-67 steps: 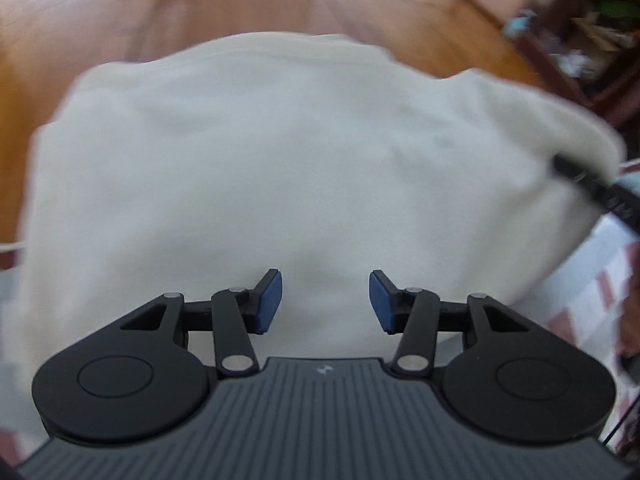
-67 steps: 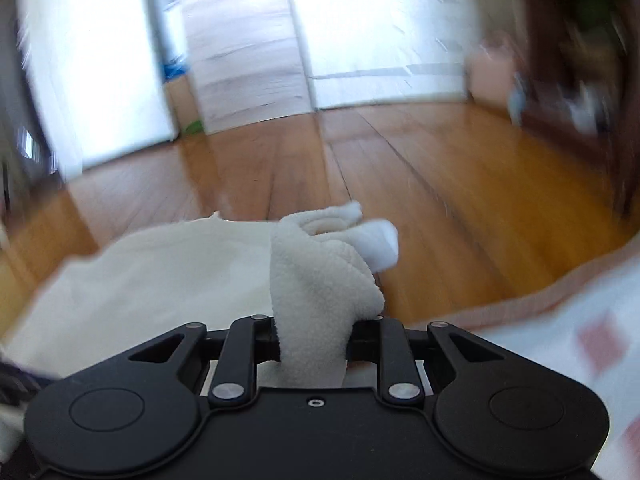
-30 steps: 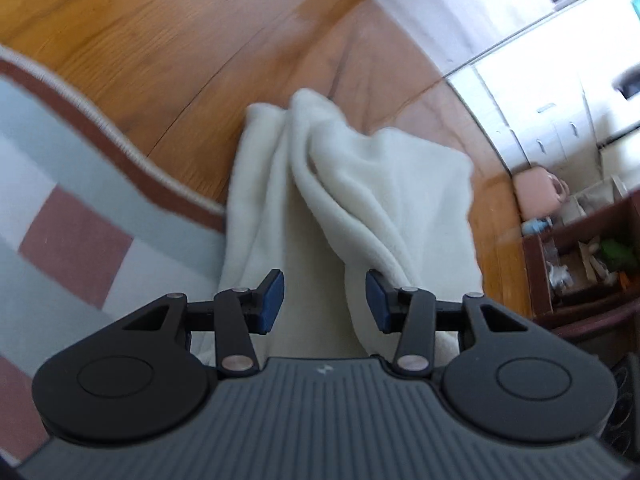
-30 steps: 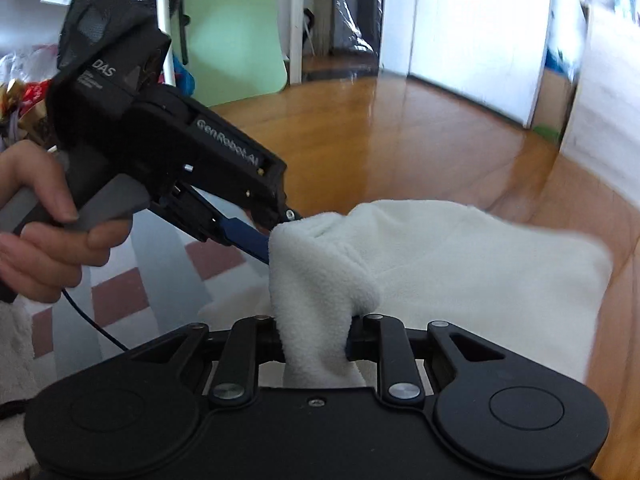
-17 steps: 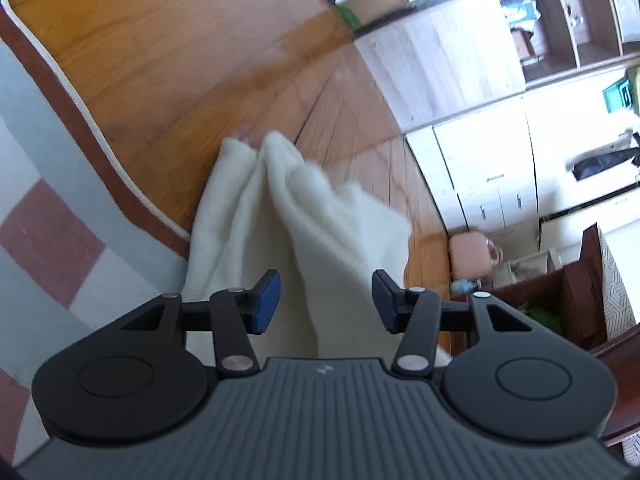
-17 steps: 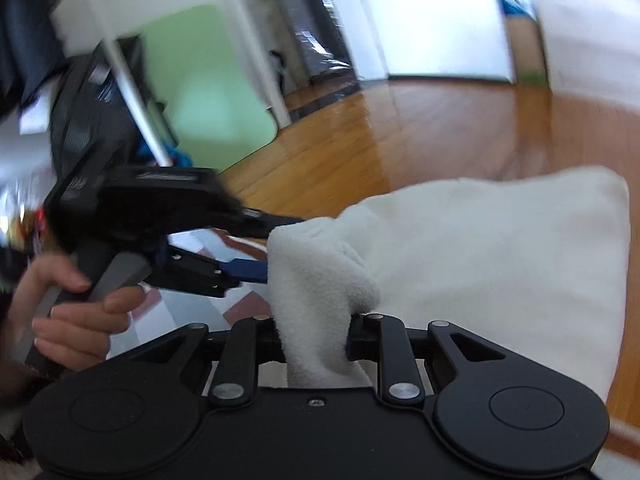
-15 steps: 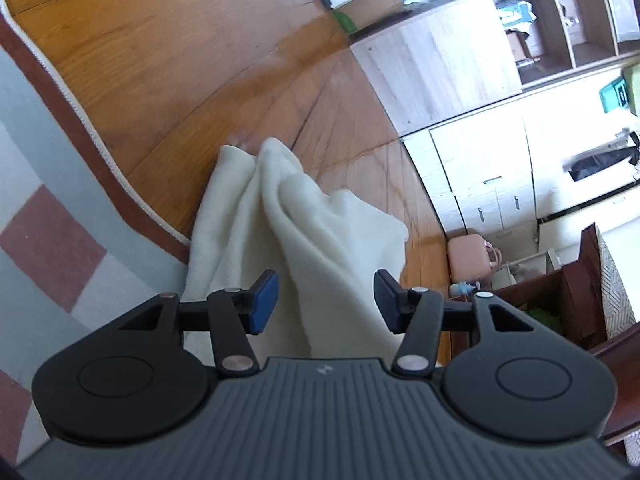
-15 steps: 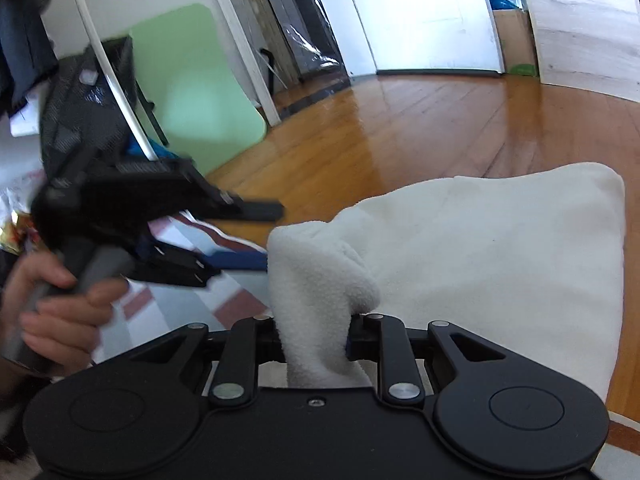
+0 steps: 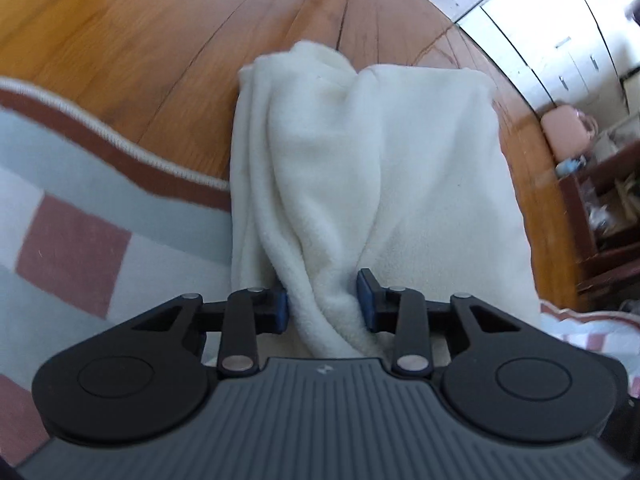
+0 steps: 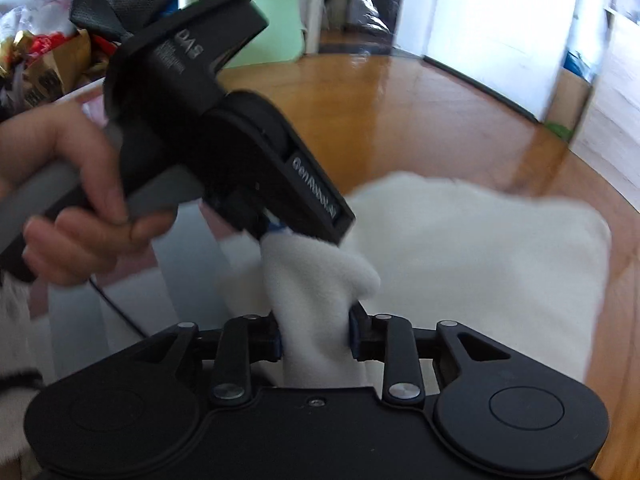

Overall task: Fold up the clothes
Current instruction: 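Grasp the bundle edge with the left gripper while the right gripper holds the corner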

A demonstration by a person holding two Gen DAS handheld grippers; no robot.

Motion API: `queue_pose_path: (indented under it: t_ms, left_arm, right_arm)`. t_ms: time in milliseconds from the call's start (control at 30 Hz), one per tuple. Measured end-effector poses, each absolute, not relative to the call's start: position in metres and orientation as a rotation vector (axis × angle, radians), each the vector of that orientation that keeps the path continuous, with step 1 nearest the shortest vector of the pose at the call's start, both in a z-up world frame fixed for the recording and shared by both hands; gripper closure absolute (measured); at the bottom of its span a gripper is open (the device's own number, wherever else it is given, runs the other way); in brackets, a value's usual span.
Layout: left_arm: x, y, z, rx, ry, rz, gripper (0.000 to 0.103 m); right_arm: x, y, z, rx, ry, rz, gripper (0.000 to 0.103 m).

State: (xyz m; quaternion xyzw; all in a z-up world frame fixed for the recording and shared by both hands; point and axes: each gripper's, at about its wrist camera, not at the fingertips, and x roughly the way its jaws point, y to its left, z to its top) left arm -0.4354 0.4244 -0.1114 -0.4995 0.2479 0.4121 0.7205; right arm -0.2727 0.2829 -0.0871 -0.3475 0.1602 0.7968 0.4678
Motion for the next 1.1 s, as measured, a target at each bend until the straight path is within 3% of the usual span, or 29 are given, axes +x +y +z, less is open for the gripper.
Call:
queue_pose_path:
  t_ms: [100, 367, 400, 467, 600, 733, 767, 833, 867, 900, 1000, 1100]
  left_arm:
    - [-0.44, 0.425, -0.11, -1.113, 0.541, 0.921, 0.07]
    - [-0.435, 0.426, -0.11, -1.114, 0.57, 0.942, 0.069]
    - [-0.433, 0.425, -0.107, -1.09, 0.567, 0.948, 0.07]
    - [-0.429, 0.422, -0.101, -1.033, 0.564, 0.965, 0.087]
    - [-0.415, 0.415, -0.083, -0.823, 0.617, 1.06, 0.087]
    - [-0.414, 0.416, -0.089, -0.815, 0.64, 1.098, 0.086]
    - [-0.413, 0.416, -0.089, -0.811, 0.642, 1.104, 0.086]
    - [-0.412, 0.416, -0.089, -0.803, 0.646, 1.116, 0.086]
    - [-0.412, 0.415, -0.089, -0.799, 0.648, 1.121, 0.086]
    - [-0.412, 0.415, -0.089, -0.792, 0.65, 1.128, 0.086]
    - [-0.41, 0.412, -0.083, -0.727, 0.645, 1.156, 0.086]
    - [-0.413, 0.418, -0.088, -0.756, 0.649, 1.165, 0.086]
  right_arm:
    - [-0.239, 0.246, -0.078, -0.789, 0.425, 1.903, 0.055]
    - [-0.165, 0.188, -0.084, -0.862, 0.45, 1.645, 0.055]
    - [-0.164, 0.187, -0.089, -0.874, 0.449, 1.629, 0.055]
    - [-0.168, 0.191, -0.098, -0.879, 0.436, 1.619, 0.055]
    - [-0.174, 0.211, -0.106, -0.792, 0.444, 1.627, 0.04]
    - [-0.18, 0.233, -0.098, -0.676, 0.461, 1.628, 0.04]
    - [-0.18, 0.234, -0.095, -0.655, 0.459, 1.634, 0.041]
    - [-0.185, 0.236, -0.101, -0.703, 0.415, 1.614, 0.054]
    - [-0.189, 0.236, -0.105, -0.749, 0.366, 1.599, 0.067]
    - [-0.193, 0.233, -0.105, -0.774, 0.32, 1.594, 0.074]
    - [-0.204, 0.219, -0.078, -0.775, 0.22, 1.599, 0.083]
    - [-0.213, 0.216, -0.074, -0.849, 0.165, 1.613, 0.085]
